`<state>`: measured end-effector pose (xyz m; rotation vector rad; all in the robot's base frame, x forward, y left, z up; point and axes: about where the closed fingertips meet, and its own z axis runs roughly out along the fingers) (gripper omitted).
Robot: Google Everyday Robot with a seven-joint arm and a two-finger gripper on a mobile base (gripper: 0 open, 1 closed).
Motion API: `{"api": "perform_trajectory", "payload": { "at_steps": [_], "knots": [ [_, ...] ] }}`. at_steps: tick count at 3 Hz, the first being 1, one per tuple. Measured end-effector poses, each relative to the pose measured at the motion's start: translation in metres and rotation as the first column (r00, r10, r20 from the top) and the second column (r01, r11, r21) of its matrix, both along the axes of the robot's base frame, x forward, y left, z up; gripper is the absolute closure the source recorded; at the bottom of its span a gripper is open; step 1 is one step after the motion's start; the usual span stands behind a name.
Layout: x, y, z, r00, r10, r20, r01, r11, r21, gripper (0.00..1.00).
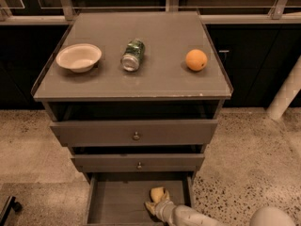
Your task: Pick sponge from bottom drawer and place on counter
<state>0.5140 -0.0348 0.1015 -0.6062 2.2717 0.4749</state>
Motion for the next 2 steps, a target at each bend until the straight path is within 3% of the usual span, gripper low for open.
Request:
{"api": "perform_trajectory", "payload": {
  "at_steps": [1,2],
  "knots": [
    [0.0,0.0,0.0,1.0,0.0,0.0,0.0,1.0,0.0,0.88],
    [0.0,0.0,0.0,1.0,0.0,0.0,0.0,1.0,0.0,1.0]
  ]
}}
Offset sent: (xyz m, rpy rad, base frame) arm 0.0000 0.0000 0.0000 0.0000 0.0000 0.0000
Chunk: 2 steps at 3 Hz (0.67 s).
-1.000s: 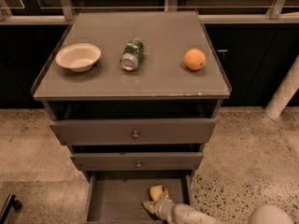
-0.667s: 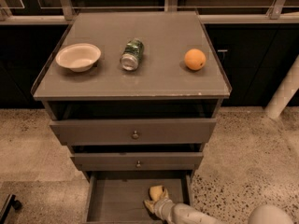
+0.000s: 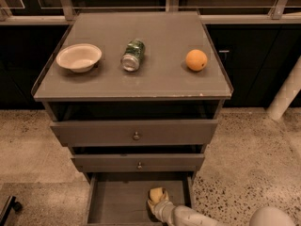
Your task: Pick sponge from bottom drawer and place on counter
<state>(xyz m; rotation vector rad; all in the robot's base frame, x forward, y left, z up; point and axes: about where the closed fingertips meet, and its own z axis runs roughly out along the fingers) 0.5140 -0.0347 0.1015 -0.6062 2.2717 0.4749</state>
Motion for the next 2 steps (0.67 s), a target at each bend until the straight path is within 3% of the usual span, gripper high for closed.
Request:
{"api": "perform_trajectory", "payload": {
  "at_steps": [1,2],
  "knots": [
    [0.0,0.0,0.005,1.0,0.0,0.0,0.0,1.0,0.0,1.0],
    [0.027,-0.059,0.028,0.9988,-0.047,0.016,0.047,0.999,0.009,1.0]
  ]
}}
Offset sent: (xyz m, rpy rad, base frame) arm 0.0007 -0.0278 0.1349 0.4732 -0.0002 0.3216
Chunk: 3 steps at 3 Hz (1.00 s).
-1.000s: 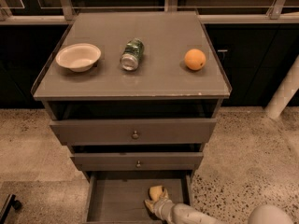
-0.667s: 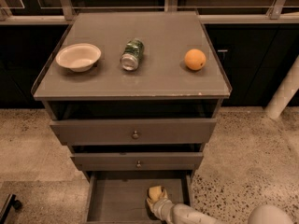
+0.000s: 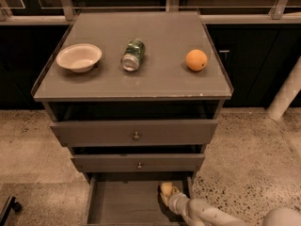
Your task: Pick sponge from bottom drawer and place on counter
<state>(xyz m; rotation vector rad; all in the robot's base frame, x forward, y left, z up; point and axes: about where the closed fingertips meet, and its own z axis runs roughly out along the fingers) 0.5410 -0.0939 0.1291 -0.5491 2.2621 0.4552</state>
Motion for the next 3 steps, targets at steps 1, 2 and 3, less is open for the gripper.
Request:
{"api": "perform_trajectory", "payload": {
  "at_steps": [1,2,3],
  "knots": [
    [0.019,-0.038,-0.011,0.9984,-0.001,-0.056,0.004,0.999,0.052,1.0],
    [0.019,-0.038,-0.009,0.9984,-0.001,-0.057,0.004,0.999,0.053,1.0],
    [0.03,-0.043,-0.001,0.9983,-0.002,-0.058,0.005,0.999,0.053,1.0]
  ]
}}
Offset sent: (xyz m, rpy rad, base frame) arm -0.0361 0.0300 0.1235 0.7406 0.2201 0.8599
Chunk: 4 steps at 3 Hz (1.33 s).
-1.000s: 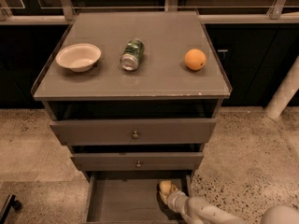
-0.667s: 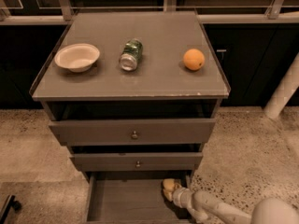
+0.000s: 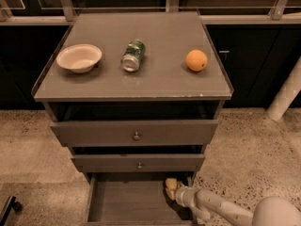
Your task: Pick sponge from bottom drawer and place on counter
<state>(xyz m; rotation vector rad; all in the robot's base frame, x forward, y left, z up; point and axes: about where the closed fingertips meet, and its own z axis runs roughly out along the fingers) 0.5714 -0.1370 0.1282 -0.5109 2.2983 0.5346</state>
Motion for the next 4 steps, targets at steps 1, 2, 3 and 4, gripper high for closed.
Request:
{"api": "perform_trajectory", "payload": {
  "at_steps": [1,2,3,4],
  "knots": [
    [0.006,-0.009,0.005,1.0,-0.005,0.003,0.005,1.0,-0.005,1.0],
    [0.006,-0.009,0.005,1.0,-0.005,0.003,0.005,1.0,-0.005,1.0],
    [0.002,-0.002,0.019,0.9988,0.049,0.006,-0.049,0.998,0.047,1.0],
    [-0.01,0.02,0.026,0.9936,0.113,-0.001,-0.112,0.987,0.113,1.0]
  ]
}}
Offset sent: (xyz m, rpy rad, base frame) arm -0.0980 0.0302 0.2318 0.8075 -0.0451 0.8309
